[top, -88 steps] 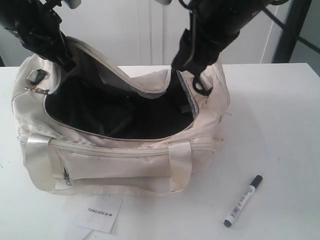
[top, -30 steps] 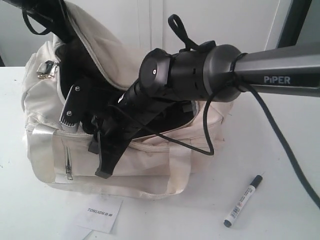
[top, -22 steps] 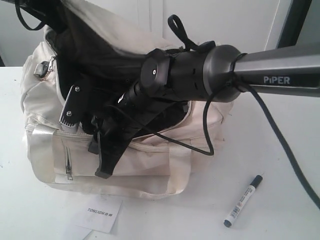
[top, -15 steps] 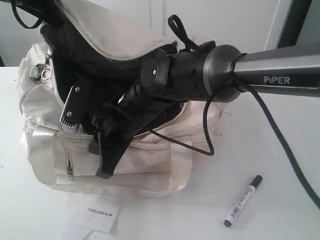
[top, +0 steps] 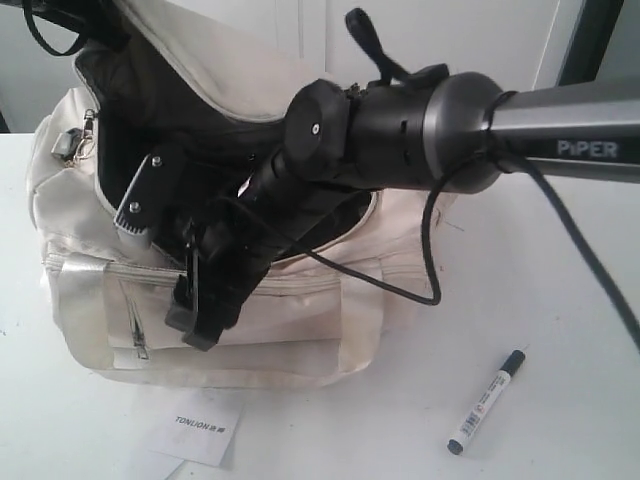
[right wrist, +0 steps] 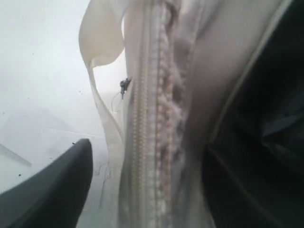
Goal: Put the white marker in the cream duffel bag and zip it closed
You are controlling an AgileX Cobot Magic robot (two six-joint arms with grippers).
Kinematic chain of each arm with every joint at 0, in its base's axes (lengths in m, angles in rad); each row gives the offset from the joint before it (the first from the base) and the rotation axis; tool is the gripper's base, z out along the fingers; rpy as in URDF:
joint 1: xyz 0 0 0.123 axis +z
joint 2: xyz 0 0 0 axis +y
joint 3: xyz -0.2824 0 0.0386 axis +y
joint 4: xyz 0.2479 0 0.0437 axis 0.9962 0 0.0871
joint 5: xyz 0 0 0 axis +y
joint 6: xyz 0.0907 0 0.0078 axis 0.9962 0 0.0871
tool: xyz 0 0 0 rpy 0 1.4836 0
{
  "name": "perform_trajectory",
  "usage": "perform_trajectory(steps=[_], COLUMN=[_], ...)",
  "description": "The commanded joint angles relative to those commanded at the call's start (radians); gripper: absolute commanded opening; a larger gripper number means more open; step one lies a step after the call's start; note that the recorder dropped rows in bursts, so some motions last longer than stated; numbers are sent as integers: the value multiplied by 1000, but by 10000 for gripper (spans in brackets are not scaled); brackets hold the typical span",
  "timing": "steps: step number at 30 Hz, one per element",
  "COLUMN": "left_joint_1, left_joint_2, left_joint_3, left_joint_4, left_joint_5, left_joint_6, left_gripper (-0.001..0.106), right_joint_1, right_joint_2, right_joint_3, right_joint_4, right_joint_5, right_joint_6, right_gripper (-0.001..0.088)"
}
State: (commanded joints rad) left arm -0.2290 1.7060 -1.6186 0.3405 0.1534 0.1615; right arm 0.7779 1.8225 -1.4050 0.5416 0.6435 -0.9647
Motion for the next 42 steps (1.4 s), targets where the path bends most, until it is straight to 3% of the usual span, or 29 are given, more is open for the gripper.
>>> perform_trajectory(steps=[4, 7, 9, 11, 13, 15, 18, 20, 26, 32, 37, 40, 42], left_joint_1=[0, 0, 0, 0, 0, 0, 0, 0, 0, 0, 0, 0, 0], left_joint_2=[-7, -11, -13, -13, -13, -13, -13, -13, -13, -13, -13, -13, -13], left_joint_3=[0, 0, 0, 0, 0, 0, 0, 0, 0, 0, 0, 0, 0], left_joint_4=[-4, -10, -10, -10, -10, -10, -28, -40, -53, -53, -53, -48, -48], left_joint_5=[49, 93, 119, 151, 173, 199, 215, 224, 259, 260, 257, 257, 257], left_joint_6=[-34, -34, -34, -32, -32, -31, -29, -29, -31, -31, -31, -31, -31], left_gripper=[790, 807, 762, 610, 389, 53, 0, 0, 0, 0, 0, 0, 0], right_joint_1=[-2, -2, -2, -2, -2, -2, -25, -72, -303, -486, -590, -614, -619], right_joint_2=[-74, -134, -177, -221, -260, -305, -370, -411, -472, -470, -470, -470, -470], right_joint_3=[0, 0, 0, 0, 0, 0, 0, 0, 0, 0, 44, 118, 172], right_joint_4=[-93, -159, -205, -263, -350, -462, -606, -628, -614, -405, -392, -404, -408], right_joint_5=[58, 159, 241, 325, 384, 443, 500, 506, 517, 578, 578, 578, 559], right_joint_6=[159, 260, 311, 362, 427, 485, 593, 630, 704, 647, 698, 762, 768], right_gripper=[643, 620, 586, 541, 500, 454, 392, 356, 180, 12, 0, 6, 55])
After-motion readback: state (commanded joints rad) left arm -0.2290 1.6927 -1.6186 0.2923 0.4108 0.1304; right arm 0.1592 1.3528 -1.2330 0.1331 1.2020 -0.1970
